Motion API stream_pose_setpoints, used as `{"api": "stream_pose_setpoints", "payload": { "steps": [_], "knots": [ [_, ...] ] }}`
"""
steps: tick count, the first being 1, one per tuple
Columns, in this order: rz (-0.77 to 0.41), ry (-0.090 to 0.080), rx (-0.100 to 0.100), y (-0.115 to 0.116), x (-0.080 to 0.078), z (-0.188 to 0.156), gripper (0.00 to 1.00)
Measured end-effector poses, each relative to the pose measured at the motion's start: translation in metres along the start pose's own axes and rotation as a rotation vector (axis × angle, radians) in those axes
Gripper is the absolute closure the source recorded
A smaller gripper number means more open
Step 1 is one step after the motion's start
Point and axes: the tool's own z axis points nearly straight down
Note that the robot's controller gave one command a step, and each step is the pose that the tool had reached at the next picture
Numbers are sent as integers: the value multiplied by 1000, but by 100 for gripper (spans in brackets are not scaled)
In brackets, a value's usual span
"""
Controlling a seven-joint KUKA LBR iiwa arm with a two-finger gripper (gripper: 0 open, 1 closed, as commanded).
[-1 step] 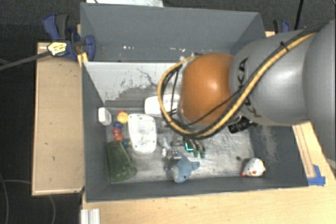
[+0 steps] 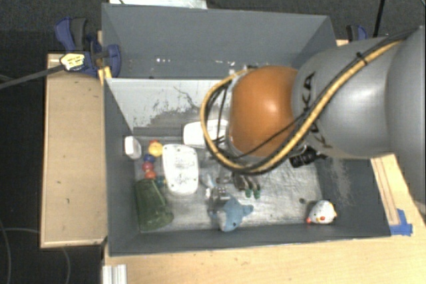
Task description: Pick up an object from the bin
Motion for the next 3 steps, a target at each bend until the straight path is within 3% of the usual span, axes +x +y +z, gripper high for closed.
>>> {"api": "stream_pose_setpoints", "payload": {
  "steps": [1, 2, 3],
  "knots": [
    [139, -8, -3, -17, -1, 35, 0],
    [164, 0, 0, -37, -16, 70, 0],
    [160, 0, 0, -40, -18, 78, 0]
  ]
}}
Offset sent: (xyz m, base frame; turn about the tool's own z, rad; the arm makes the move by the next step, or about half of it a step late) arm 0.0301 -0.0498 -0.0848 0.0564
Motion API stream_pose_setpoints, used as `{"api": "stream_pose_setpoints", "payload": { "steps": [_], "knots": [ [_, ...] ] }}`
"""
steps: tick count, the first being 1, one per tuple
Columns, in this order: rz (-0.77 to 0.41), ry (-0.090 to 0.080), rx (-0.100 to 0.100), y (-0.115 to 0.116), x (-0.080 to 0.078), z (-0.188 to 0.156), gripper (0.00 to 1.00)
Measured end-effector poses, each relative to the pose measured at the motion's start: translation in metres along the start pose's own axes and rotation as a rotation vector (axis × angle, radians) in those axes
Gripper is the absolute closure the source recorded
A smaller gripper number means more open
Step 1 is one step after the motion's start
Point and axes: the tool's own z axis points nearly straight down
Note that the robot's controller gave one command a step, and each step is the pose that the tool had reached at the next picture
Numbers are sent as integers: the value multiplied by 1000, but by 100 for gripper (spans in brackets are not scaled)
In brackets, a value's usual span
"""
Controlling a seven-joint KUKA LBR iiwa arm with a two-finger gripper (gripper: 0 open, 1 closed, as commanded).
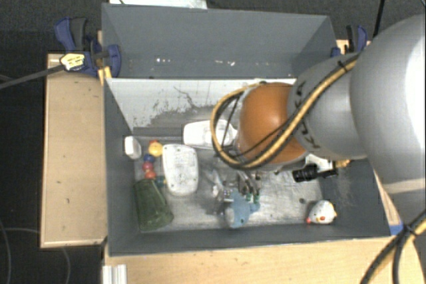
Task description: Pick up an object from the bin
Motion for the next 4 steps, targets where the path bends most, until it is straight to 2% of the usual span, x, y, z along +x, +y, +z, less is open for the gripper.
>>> {"api": "stream_pose_setpoints", "payload": {
  "steps": [1, 2, 4],
  "knots": [
    [250, -3, -2, 2, -3, 2, 0],
    [-284, -2, -2, 0, -34, 3, 100],
    [-283, -1, -2, 0, -33, 0, 100]
  ]
}}
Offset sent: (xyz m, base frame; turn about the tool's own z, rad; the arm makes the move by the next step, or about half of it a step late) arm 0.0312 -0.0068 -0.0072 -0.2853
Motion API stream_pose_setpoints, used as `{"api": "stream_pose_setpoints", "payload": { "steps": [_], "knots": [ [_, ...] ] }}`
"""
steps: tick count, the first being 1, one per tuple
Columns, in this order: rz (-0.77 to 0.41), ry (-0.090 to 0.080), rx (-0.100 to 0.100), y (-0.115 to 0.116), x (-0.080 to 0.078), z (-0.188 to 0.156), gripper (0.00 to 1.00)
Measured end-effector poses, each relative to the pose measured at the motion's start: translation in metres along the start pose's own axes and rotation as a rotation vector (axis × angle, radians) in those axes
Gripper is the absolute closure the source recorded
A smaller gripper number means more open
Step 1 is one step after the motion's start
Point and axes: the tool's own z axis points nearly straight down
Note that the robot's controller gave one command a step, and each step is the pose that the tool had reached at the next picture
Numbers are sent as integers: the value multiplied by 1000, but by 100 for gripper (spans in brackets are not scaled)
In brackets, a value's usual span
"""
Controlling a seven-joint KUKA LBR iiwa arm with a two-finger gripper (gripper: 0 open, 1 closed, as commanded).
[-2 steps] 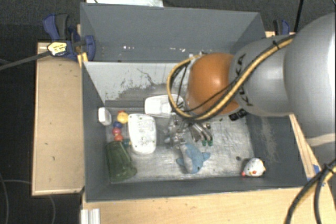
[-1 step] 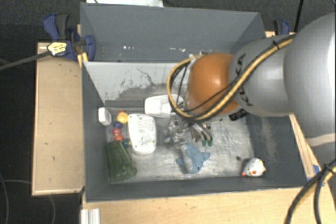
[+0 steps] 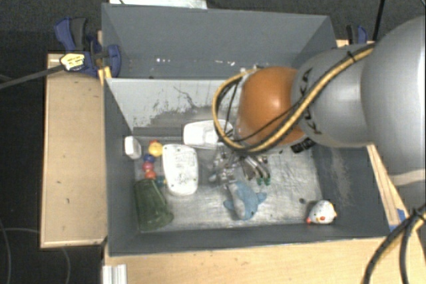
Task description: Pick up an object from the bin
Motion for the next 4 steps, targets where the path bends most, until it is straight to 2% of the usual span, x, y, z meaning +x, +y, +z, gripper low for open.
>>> {"api": "stream_pose_setpoints", "payload": {
  "steps": [1, 2, 3, 4],
  "knots": [
    [2, 8, 1, 0, 2, -17, 100],
    [2, -3, 1, 0, -1, -33, 100],
    [3, -6, 1, 0, -2, -36, 100],
    [4, -1, 1, 0, -1, -37, 100]
  ]
}}
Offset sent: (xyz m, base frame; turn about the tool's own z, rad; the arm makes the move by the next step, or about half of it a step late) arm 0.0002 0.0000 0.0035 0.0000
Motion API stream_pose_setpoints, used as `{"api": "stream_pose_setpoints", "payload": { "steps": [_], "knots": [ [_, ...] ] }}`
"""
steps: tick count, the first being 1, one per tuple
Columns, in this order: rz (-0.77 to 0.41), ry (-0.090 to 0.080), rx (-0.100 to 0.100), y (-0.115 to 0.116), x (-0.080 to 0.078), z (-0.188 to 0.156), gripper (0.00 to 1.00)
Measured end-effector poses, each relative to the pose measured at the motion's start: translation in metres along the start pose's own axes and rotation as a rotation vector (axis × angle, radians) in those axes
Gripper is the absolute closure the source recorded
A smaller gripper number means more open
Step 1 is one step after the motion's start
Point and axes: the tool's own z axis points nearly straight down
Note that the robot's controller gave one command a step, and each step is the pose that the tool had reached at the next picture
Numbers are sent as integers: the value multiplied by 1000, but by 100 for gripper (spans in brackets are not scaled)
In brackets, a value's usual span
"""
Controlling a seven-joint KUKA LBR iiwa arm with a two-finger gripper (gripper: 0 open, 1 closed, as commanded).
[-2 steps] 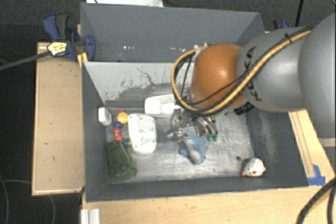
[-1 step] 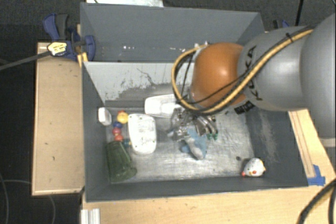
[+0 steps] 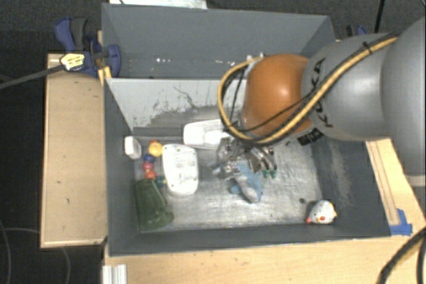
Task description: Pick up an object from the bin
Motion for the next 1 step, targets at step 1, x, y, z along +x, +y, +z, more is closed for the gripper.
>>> {"api": "stream_pose_setpoints", "payload": {
  "steps": [1],
  "knots": [
    [2, 4, 0, 0, 1, -11, 100]
  ]
}}
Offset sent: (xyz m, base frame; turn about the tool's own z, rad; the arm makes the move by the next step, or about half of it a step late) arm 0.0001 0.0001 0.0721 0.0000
